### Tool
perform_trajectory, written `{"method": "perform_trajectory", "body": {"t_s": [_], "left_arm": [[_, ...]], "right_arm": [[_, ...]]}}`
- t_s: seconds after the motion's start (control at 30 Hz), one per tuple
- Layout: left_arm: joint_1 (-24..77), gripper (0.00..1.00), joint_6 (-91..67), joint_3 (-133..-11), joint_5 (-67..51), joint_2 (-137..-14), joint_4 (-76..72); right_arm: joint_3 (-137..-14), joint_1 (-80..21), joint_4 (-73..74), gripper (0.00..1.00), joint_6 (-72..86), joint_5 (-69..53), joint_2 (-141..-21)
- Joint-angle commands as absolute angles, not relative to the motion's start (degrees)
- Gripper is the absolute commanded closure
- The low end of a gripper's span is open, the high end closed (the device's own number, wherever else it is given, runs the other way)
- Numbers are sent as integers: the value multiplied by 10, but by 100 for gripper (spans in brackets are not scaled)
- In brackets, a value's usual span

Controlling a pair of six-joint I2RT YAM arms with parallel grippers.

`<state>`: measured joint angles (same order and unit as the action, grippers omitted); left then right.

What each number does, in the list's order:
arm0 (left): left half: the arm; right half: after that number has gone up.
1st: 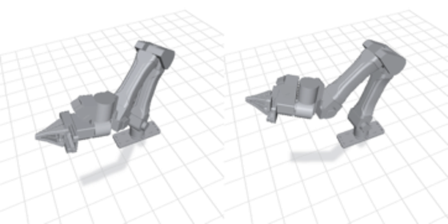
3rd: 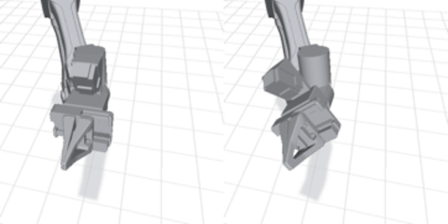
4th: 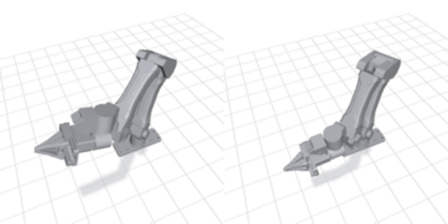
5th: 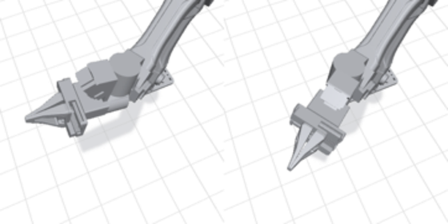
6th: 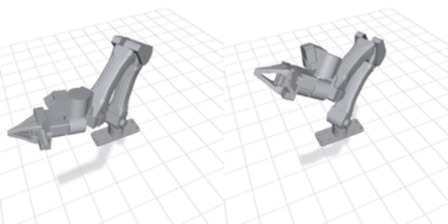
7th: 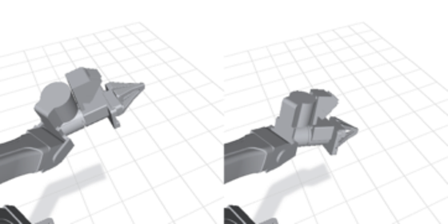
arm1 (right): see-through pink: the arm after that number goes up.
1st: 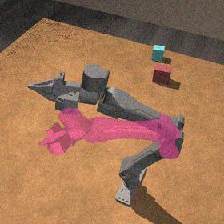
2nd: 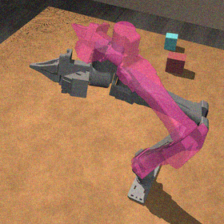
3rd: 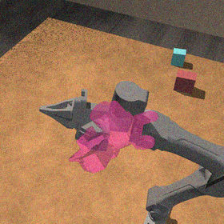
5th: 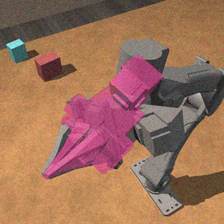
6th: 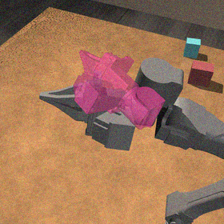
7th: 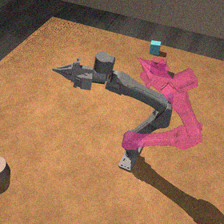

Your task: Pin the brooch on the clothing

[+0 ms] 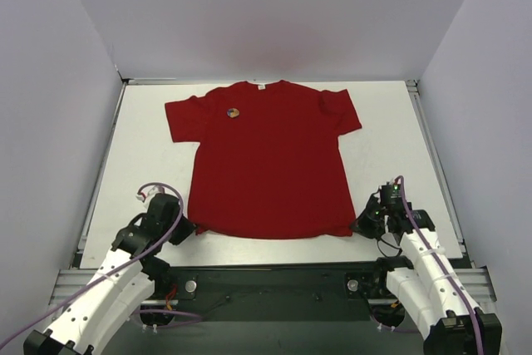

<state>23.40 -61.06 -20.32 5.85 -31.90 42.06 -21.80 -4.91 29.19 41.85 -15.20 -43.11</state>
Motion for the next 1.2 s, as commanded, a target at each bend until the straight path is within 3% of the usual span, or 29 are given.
{"method": "perform_trajectory", "body": {"t_s": [0.0, 0.07, 0.17, 0.2, 0.27, 0.3, 0.37, 0.4, 0.47, 0.87, 1.17], "left_arm": [[248, 96, -655, -231, 85, -302, 468], [259, 91, -662, -231, 82, -298, 473], [274, 53, -670, -239, 83, -288, 489], [277, 24, -670, -247, 86, -287, 495], [282, 15, -667, -253, 91, -280, 501], [286, 3, -662, -257, 92, -277, 500], [286, 3, -652, -268, 98, -269, 497], [287, 3, -647, -269, 97, -268, 491], [287, 3, -623, -275, 94, -268, 469], [287, 3, -447, -339, 117, -366, 305], [287, 3, -385, -316, 95, -390, 165]], "right_arm": [[-221, -62, 348, 96, 435, -143, -421], [-224, -64, 358, 92, 438, -144, -421], [-228, -69, 364, 83, 437, -152, -414], [-229, -73, 365, 72, 434, -153, -410], [-240, -75, 371, 55, 435, -147, -397], [-244, -75, 372, 40, 435, -145, -393], [-261, -77, 375, 24, 432, -134, -382], [-267, -80, 376, 12, 431, -127, -377], [-282, -83, 376, 1, 432, -118, -369], [-366, -95, 314, 0, 384, -15, -401], [-397, -102, 236, 0, 334, 75, -428]]}}
